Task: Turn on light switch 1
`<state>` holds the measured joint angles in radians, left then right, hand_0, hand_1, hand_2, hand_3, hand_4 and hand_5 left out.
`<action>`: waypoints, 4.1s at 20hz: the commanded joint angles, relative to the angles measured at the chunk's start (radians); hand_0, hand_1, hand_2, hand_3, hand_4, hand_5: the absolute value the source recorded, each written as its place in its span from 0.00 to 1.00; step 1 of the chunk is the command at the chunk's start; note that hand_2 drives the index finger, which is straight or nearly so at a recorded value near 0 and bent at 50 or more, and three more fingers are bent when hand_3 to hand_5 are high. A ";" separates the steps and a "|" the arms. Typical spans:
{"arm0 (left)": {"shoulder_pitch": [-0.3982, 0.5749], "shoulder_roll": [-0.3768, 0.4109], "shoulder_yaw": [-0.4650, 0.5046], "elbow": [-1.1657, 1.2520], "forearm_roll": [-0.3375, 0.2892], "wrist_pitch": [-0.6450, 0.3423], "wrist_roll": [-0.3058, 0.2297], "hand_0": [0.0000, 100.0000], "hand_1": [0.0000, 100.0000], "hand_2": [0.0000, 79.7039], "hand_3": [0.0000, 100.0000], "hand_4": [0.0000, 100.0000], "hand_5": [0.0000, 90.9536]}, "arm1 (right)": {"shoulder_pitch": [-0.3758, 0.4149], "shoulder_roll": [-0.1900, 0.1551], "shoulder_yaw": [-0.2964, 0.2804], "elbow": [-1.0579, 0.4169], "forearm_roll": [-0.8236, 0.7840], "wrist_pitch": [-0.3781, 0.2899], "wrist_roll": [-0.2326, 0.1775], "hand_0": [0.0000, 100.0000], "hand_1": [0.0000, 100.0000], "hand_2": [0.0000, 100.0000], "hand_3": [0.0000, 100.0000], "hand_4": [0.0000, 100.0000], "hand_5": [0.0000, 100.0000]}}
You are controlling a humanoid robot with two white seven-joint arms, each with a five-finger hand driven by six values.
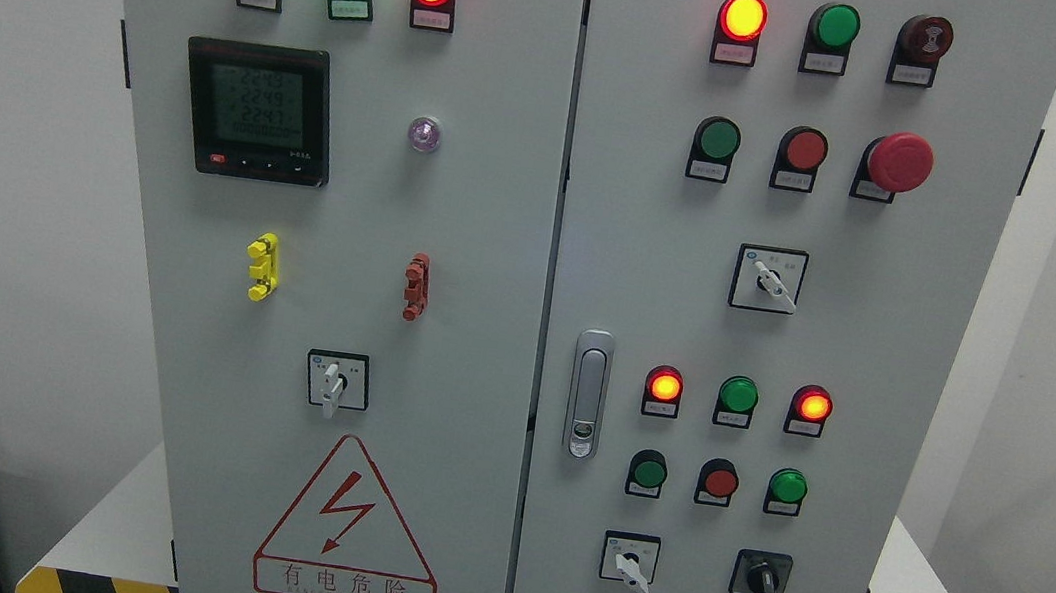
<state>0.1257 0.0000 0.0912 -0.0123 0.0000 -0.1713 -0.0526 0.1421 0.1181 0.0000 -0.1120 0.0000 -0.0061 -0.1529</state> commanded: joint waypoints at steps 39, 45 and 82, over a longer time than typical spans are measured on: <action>0.132 -0.012 0.354 -0.575 -0.104 -0.075 0.103 0.26 0.00 0.06 0.23 0.25 0.00 | -0.001 0.000 0.011 0.000 -0.006 0.000 -0.001 0.12 0.39 0.00 0.00 0.00 0.00; 0.138 -0.012 0.378 -0.630 -0.103 -0.234 0.226 0.28 0.02 0.20 0.36 0.40 0.02 | 0.001 0.000 0.011 0.000 -0.006 0.000 -0.001 0.12 0.39 0.00 0.00 0.00 0.00; 0.197 -0.017 0.365 -1.790 -0.330 -0.300 0.019 0.44 0.28 0.51 0.73 0.79 0.62 | -0.001 0.000 0.011 0.000 -0.006 0.000 -0.001 0.12 0.39 0.00 0.00 0.00 0.00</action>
<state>0.3318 0.0000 0.5343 -1.5028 -0.2759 -0.4759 -0.0290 0.1420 0.1181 0.0000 -0.1120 0.0000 -0.0061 -0.1524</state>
